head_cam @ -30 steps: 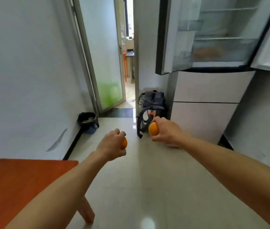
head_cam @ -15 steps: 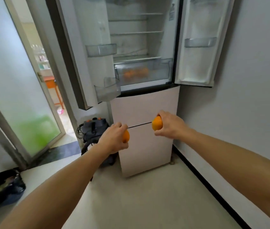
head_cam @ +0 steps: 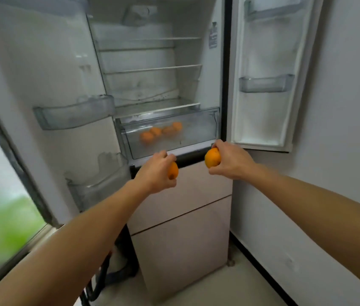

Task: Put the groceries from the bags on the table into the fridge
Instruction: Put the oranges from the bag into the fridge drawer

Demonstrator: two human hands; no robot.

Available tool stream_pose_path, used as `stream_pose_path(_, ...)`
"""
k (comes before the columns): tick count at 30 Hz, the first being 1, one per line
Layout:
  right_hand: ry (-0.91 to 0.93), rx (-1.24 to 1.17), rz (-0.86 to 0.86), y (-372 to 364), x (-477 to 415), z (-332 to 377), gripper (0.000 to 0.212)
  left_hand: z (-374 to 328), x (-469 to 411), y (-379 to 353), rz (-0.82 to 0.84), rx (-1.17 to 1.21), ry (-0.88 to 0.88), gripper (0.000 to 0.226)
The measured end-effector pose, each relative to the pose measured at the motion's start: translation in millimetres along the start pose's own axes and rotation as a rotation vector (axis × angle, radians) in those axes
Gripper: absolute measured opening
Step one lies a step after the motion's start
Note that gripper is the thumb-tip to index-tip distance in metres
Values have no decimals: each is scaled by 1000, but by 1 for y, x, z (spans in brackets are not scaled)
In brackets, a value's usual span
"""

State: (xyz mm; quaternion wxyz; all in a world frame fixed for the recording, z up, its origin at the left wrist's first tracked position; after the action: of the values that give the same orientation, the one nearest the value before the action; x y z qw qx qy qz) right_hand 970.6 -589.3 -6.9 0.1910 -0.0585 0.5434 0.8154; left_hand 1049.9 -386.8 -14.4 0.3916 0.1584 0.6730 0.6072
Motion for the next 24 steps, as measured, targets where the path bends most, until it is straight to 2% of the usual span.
stream_pose_path(7,128,-41,29,-1,-142,-46,64,36,-132,2,-125,42,101,54)
stream_pose_path(12,252,-45,-12,25,-249,-43,68,76,-213,30,-260,64,250,63)
stream_pose_path(16,258,-62,-35,33,-326,-39,70,106,-262,38,-306,150,380,64)
stream_pose_path(20,205,-72,-60,32,-398,-34,63,127,-306,20,-234,225,424,59)
stream_pose_path(24,156,75,143,-1,-452,-26,53,155,-350,-16,-70,202,425,58)
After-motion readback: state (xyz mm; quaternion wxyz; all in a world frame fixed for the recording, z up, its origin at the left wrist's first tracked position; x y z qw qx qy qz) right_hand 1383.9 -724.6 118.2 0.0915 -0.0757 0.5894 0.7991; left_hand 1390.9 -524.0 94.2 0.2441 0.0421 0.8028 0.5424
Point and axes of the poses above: each hand's wrist, its own x-axis away from the middle knuckle, its own y-axis out of the back of the hand, z = x × y, the point moved 4 cm from there along -x, towards the middle knuckle, and after that the axes turned 7 degrees about -x, right-handed, at the moved point
